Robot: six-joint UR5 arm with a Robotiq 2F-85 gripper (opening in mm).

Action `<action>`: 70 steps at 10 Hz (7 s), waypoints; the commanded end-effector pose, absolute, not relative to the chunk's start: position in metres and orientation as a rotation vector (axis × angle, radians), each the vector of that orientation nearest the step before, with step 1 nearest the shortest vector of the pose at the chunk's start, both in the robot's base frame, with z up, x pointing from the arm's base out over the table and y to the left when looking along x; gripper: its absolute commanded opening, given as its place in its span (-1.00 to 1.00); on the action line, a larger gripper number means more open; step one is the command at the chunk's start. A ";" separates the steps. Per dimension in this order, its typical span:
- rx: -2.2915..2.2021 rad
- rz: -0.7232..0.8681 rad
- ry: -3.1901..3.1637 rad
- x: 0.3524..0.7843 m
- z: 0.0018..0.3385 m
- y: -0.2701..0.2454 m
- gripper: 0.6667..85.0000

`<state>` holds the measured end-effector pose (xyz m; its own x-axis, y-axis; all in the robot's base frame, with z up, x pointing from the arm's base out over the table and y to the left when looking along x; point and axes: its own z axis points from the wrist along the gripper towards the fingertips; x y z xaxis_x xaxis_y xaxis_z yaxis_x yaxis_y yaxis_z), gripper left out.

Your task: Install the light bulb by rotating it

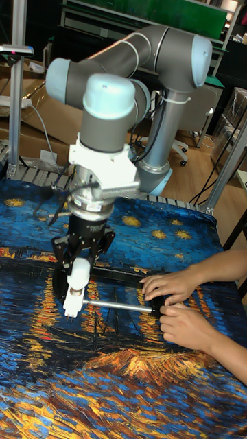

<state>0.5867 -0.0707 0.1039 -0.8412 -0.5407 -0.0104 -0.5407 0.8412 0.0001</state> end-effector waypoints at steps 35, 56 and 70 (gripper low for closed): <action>-0.660 -0.058 3.139 0.602 0.097 -0.056 -0.79; -0.336 -0.017 3.225 0.583 0.103 -0.059 -0.86; -0.278 0.029 3.190 0.588 0.096 -0.067 -0.85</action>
